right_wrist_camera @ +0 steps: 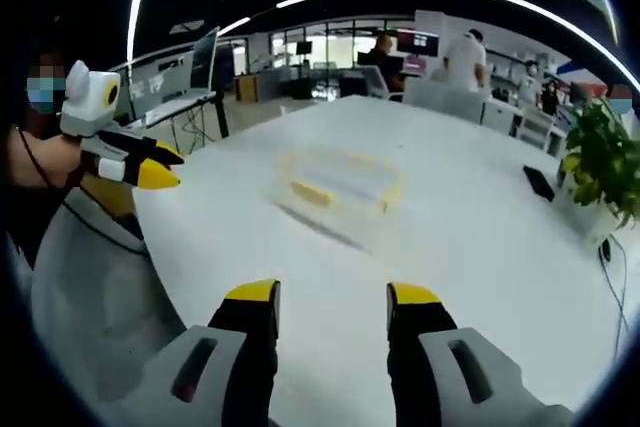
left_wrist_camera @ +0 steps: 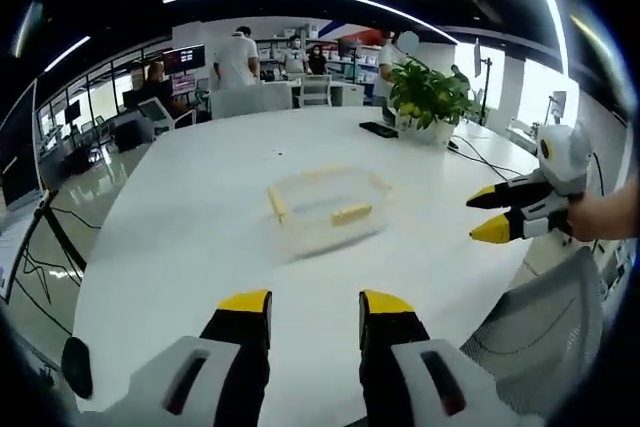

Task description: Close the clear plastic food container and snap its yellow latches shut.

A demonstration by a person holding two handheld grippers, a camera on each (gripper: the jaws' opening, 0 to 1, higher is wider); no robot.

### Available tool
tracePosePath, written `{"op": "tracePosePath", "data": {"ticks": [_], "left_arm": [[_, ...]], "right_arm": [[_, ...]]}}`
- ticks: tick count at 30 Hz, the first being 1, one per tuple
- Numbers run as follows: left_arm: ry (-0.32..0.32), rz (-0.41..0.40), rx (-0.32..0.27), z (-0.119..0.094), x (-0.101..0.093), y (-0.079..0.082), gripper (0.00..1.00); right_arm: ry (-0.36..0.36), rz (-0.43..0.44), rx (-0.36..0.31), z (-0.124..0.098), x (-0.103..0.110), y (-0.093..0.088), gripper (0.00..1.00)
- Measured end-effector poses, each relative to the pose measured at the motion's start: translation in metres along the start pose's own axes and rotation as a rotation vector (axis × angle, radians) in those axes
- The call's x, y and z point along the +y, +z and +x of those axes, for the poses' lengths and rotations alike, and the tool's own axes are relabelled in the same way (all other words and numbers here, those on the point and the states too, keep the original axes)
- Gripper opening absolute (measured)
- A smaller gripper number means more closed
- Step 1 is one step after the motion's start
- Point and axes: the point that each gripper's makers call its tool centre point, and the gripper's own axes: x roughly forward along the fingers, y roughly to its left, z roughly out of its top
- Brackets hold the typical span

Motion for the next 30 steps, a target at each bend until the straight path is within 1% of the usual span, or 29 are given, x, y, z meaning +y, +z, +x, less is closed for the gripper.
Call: {"op": "tracePosePath", "data": {"ticks": [3,6,9,11,13,14,15,16,17,19,20,21,22,23,26,28,30], "left_arm": [[0.001,-0.028,0.001,-0.010,0.000,-0.007,0.31],[0.022,-0.045,-0.009,-0.019,0.000,-0.015,0.34],[0.037,-0.043,-0.010,-0.024,0.000,-0.023,0.38],[0.032,-0.026,-0.016,-0.026,-0.005,-0.020,0.41],[0.027,-0.023,-0.029,-0.027,-0.008,-0.018,0.41],[0.027,-0.030,-0.032,-0.028,-0.009,-0.017,0.41],[0.028,-0.051,-0.057,-0.029,-0.010,-0.016,0.41],[0.030,-0.063,-0.059,-0.030,-0.010,-0.017,0.41],[0.026,-0.056,-0.058,-0.031,-0.013,-0.020,0.41],[0.010,-0.011,-0.080,-0.033,-0.021,-0.019,0.41],[0.011,-0.015,-0.079,-0.034,-0.023,-0.020,0.41],[0.010,-0.017,-0.081,-0.035,-0.026,-0.021,0.41],[0.013,0.000,-0.087,-0.035,-0.026,-0.020,0.41],[0.022,0.021,-0.100,-0.036,-0.025,-0.017,0.41],[0.021,-0.007,-0.104,-0.034,-0.024,-0.017,0.41],[0.030,-0.011,-0.106,-0.033,-0.022,-0.018,0.41],[0.033,-0.020,-0.105,-0.032,-0.022,-0.019,0.41]], "right_arm": [[-0.002,-0.001,0.004,-0.005,0.003,-0.002,0.41],[-0.011,-0.020,0.000,-0.009,0.006,-0.005,0.42],[-0.014,-0.021,-0.003,-0.010,0.007,-0.007,0.44],[-0.012,-0.028,0.008,-0.012,0.009,-0.009,0.44],[-0.012,-0.041,0.008,-0.016,0.010,-0.008,0.45],[-0.014,-0.043,0.007,-0.017,0.010,-0.008,0.45],[-0.015,-0.041,0.005,-0.019,0.011,-0.008,0.46],[-0.016,-0.036,0.003,-0.020,0.012,-0.009,0.46],[-0.017,-0.029,-0.001,-0.022,0.014,-0.011,0.46],[-0.018,-0.027,0.004,-0.021,0.017,-0.018,0.47],[-0.024,-0.043,0.015,-0.021,0.017,-0.019,0.47],[-0.026,-0.058,0.012,-0.020,0.017,-0.017,0.47],[-0.026,-0.069,-0.009,-0.020,0.018,-0.013,0.47],[-0.026,-0.070,-0.007,-0.021,0.018,-0.014,0.47],[-0.023,-0.073,0.001,-0.020,0.018,-0.016,0.47],[-0.018,-0.069,0.002,-0.019,0.019,-0.017,0.47],[-0.005,-0.071,0.019,-0.018,0.021,-0.021,0.48]]}}
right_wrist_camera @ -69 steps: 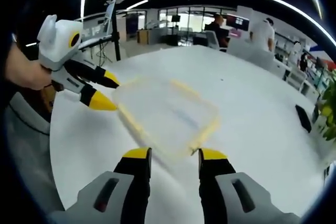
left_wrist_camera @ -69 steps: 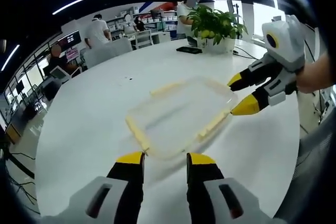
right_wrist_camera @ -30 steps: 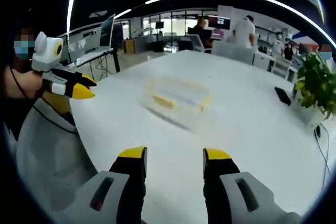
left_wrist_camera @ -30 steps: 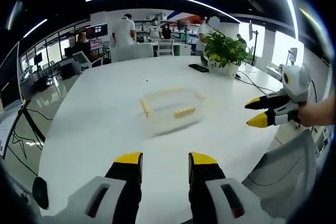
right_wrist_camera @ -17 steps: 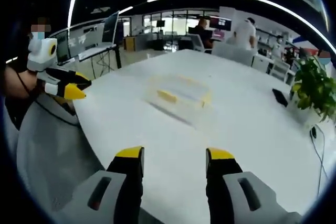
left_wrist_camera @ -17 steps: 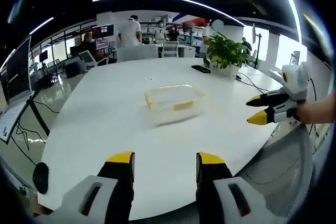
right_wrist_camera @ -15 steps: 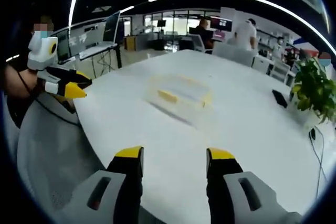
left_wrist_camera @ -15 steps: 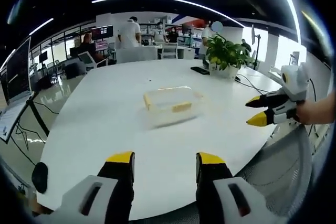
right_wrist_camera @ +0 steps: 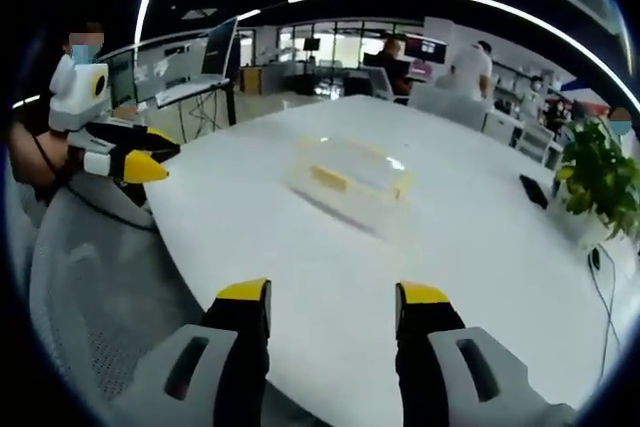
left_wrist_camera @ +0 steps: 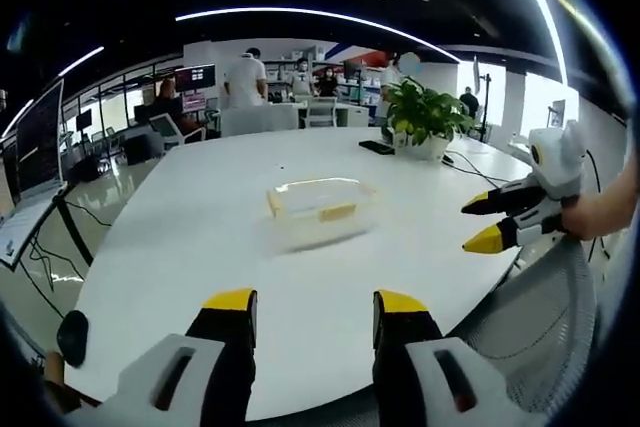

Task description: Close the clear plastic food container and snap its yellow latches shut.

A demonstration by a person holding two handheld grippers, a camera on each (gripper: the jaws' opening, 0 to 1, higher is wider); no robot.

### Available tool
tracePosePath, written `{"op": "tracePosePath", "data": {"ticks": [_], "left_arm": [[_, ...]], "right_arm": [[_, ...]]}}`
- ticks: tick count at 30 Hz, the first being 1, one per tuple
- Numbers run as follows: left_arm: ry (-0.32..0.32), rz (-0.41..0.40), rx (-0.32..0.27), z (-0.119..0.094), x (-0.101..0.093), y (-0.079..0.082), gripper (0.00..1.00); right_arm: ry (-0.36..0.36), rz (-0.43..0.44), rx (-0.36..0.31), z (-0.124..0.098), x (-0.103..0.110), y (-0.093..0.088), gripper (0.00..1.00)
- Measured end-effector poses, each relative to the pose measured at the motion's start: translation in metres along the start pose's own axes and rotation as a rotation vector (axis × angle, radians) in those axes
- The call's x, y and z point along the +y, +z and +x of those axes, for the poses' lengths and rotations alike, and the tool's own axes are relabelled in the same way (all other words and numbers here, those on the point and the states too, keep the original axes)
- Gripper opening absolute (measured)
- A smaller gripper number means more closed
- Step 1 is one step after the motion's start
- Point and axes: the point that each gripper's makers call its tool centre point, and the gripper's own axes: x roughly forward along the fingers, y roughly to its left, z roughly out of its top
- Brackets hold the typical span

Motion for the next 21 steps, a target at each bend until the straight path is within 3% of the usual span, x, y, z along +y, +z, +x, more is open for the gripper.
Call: {"op": "tracePosePath", "data": {"ticks": [21], "left_arm": [[0.013,0.027,0.003,0.0027,-0.0016,-0.0018,0.41]], "right_arm": [[0.011,-0.045,0.028,0.0012,0.0043,-0.0059,0.47]]}}
